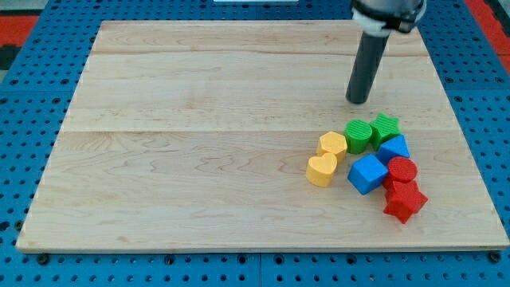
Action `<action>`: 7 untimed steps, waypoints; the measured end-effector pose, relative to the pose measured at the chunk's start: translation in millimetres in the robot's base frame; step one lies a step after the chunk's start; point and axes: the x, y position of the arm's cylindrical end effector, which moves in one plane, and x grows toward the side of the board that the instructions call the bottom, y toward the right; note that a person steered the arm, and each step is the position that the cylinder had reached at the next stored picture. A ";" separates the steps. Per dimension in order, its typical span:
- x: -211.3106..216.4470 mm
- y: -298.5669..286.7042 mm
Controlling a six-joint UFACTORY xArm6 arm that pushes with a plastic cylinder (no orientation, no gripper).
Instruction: Slide the red circle and yellow hexagon towards the center
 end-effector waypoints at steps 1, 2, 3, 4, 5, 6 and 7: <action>16.8 88.8; 56.1 184.8; 114.7 157.9; 175.3 109.7; 171.3 66.6; 168.1 30.4; 152.8 -3.3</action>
